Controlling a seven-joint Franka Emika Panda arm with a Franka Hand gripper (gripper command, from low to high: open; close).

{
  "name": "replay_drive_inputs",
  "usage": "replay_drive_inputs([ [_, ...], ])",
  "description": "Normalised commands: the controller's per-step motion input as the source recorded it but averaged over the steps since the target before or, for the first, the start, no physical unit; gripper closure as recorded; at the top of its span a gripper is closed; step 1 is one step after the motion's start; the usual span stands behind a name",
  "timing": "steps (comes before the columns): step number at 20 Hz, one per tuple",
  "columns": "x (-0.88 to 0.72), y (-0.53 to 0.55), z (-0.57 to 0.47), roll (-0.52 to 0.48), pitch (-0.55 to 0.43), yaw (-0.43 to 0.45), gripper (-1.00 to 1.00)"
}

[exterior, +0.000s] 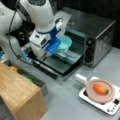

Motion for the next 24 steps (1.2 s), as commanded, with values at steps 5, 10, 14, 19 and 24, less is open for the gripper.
replay_drive_inputs([
  [5,-0.15,0.37,-0.13,0.002,-0.185,-0.196,1.0],
  [10,-0.15,0.25,-0.13,0.015,-0.177,-0.161,1.0],
  [14,-0.17,0.16,-0.13,0.063,-0.166,-0.131,1.0],
  [19,-0.2,0.16,-0.13,0.092,-0.167,-0.139,1.0],
  [24,-0.25,0.13,-0.14,0.109,-0.175,-0.122,1.0],
])
